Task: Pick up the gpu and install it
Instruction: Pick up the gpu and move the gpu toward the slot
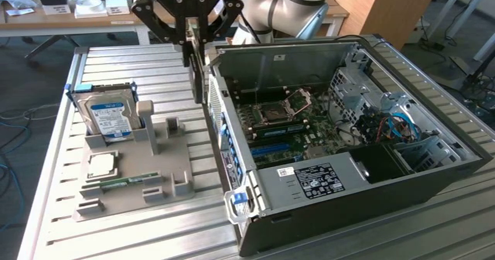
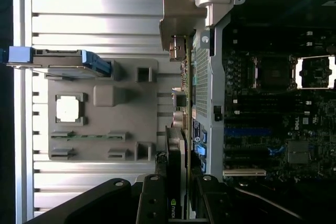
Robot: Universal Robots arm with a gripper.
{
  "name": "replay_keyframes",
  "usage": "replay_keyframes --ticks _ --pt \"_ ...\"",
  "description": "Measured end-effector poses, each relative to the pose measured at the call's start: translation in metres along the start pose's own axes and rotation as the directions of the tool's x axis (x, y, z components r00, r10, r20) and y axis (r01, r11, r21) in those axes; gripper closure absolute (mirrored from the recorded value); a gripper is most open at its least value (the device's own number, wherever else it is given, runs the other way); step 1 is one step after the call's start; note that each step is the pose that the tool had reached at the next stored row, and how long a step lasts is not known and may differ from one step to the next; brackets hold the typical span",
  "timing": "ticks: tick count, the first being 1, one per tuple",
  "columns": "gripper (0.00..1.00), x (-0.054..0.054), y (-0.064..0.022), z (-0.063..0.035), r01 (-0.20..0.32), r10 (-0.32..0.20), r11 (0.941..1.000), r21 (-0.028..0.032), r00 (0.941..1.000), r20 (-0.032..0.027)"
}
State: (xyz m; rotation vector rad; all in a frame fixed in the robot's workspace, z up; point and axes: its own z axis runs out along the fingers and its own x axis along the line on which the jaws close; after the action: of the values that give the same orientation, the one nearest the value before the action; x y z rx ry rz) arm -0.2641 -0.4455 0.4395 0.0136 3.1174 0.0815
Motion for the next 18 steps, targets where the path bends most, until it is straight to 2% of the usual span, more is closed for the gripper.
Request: replay_keyframes --ticks 18 --pt "0.73 -0.027 0.0012 0.0007 0.0 0.0 1.0 -0.0036 1.0 0.0"
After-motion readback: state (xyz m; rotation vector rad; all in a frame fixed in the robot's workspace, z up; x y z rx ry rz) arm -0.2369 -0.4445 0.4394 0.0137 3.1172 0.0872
